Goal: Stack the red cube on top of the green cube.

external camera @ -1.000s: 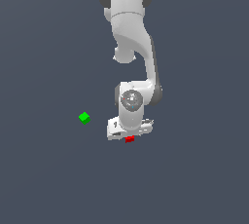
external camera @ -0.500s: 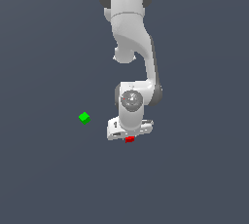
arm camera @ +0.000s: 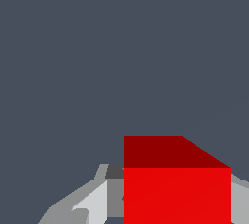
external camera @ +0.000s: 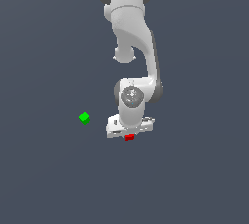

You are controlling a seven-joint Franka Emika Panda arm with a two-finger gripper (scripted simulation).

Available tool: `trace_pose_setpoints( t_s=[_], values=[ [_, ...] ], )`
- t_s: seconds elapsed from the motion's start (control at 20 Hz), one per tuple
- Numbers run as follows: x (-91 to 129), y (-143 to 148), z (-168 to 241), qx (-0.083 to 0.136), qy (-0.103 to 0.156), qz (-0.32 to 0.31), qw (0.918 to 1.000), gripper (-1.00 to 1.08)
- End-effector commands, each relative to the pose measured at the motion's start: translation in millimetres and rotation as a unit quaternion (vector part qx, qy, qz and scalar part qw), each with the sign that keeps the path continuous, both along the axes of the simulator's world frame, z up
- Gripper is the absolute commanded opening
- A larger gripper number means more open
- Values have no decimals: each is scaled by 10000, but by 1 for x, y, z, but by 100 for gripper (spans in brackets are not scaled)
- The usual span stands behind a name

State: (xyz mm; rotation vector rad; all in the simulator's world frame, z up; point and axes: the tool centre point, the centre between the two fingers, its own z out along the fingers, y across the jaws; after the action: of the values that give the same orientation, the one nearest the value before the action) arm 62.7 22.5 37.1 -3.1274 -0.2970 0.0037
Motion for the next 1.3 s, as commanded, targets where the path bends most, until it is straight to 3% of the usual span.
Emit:
trace_pose_setpoints(
  t_s=[0.0,0.55,0.95,1.25],
  values=[
    [0,0,15,0,-11,0,10000,-100],
    [0,0,78,0,-11,0,10000,-100],
    [0,-2,81,0,-17,1,10000,-100],
    [-10,-23,76,0,-17,1,10000,-100]
  ],
)
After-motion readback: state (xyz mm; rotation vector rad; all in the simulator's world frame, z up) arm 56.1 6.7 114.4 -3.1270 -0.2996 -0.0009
